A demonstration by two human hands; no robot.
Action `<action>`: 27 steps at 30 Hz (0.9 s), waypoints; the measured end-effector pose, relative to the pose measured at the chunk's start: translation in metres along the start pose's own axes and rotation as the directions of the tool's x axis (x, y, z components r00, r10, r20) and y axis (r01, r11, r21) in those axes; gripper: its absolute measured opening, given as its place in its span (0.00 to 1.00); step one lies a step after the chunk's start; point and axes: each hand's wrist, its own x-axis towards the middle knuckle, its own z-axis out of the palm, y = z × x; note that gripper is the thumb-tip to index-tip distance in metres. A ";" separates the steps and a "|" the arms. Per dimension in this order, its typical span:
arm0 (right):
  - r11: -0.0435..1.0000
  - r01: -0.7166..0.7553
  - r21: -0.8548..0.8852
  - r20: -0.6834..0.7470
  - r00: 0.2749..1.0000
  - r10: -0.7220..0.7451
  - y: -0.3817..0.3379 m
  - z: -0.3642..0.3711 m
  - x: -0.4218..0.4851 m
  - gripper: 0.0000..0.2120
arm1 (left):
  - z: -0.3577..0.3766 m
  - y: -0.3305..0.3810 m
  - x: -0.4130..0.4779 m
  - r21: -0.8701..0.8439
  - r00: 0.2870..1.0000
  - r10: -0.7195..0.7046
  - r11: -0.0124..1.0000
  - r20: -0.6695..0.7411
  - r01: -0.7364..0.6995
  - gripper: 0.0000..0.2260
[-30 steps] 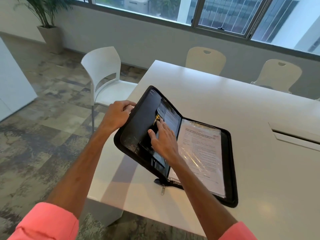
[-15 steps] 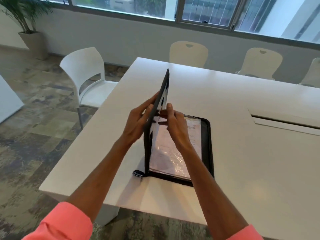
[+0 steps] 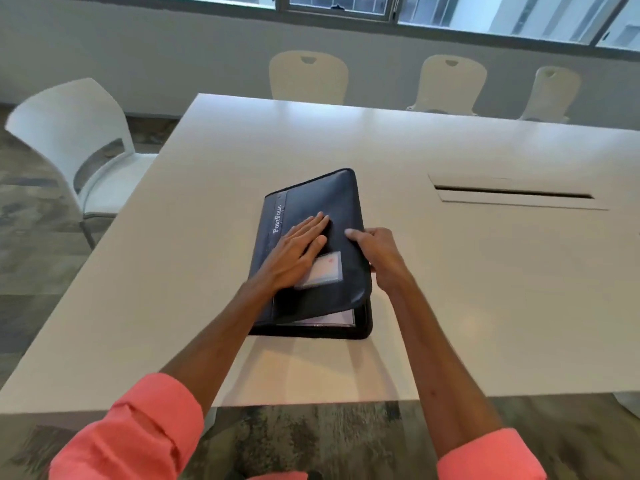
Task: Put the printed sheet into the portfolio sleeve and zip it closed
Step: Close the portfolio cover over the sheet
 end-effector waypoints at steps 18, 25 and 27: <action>0.538 0.322 -0.779 0.076 0.900 -0.429 0.082 0.045 0.010 0.32 | 0.017 -0.037 -0.020 0.301 0.978 -0.153 0.948 0.138 0.106 0.26; 0.366 0.418 -0.831 0.265 0.877 -0.400 0.106 0.074 -0.002 0.29 | 0.010 -0.042 -0.017 0.286 0.975 -0.146 0.954 0.169 0.094 0.25; 0.349 0.410 -0.842 0.257 0.876 -0.408 0.107 0.075 -0.001 0.29 | 0.006 -0.044 -0.019 0.276 0.971 -0.149 0.956 0.186 0.094 0.25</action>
